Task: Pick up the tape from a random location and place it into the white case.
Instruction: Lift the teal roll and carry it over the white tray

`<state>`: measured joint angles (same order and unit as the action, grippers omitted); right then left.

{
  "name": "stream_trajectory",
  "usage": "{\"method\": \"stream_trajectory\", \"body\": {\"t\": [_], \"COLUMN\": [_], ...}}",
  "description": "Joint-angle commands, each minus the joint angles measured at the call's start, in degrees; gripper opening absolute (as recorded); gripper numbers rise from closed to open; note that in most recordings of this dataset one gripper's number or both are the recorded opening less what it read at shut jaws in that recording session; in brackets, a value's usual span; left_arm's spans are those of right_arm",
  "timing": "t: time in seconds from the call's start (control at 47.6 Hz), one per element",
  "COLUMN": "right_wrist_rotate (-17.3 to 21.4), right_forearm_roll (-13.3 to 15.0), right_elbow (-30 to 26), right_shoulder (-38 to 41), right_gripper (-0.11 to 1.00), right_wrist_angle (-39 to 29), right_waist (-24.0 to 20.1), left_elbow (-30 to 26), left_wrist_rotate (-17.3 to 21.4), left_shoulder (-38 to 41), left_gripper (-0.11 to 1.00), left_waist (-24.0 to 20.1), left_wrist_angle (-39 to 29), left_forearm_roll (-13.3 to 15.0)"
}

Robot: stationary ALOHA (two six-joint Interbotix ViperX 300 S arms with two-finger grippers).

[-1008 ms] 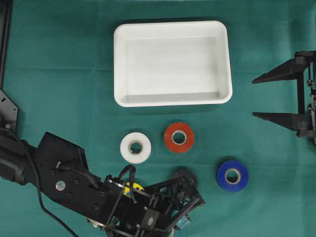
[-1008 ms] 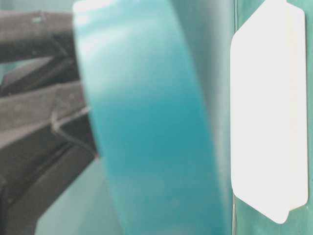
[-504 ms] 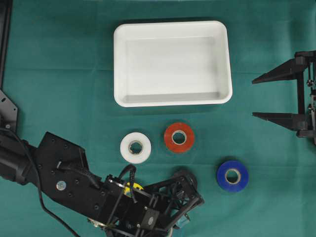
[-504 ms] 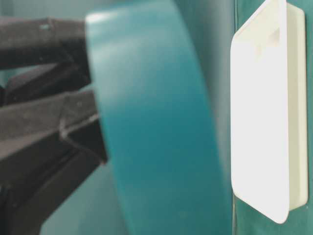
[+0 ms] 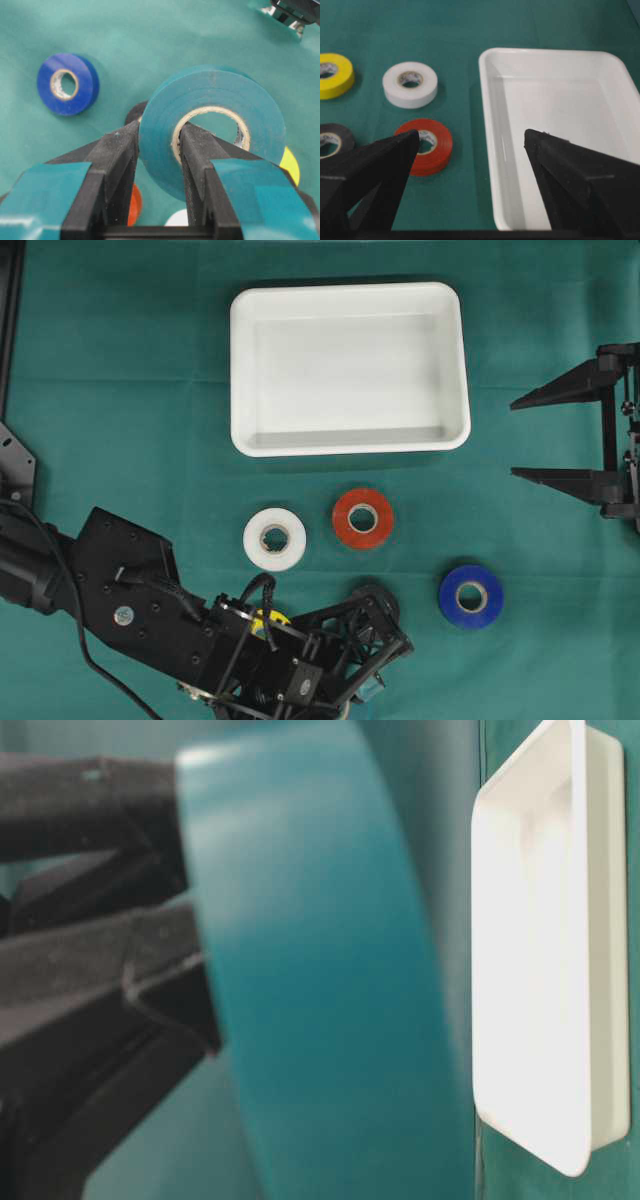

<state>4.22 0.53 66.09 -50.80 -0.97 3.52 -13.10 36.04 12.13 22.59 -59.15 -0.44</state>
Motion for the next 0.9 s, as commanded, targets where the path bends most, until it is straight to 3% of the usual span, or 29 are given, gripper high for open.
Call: {"method": "stream_trajectory", "body": {"t": [0.0,0.441,0.882], "right_wrist_rotate": [0.09,0.0,-0.26], "right_forearm_roll": [-0.09,0.0,0.26], "right_elbow": [-1.49,-1.67,-1.67], "right_shoulder": [0.18,0.26,0.26], "right_gripper": [0.92,0.92,0.92], "right_wrist_angle": [0.18,0.18,-0.79], "right_waist": [-0.09,-0.09,-0.09], "left_elbow": [-1.32,0.7,1.93], "left_wrist_rotate": [0.0,-0.09,0.0], "left_shoulder": [-2.55,-3.78,-4.48], "left_gripper": [0.21,0.21,0.21], "left_waist": [-0.26,-6.94,-16.96], "left_wrist_angle": [0.35,0.53,1.41], "left_forearm_roll": [-0.09,-0.09,0.0]}}
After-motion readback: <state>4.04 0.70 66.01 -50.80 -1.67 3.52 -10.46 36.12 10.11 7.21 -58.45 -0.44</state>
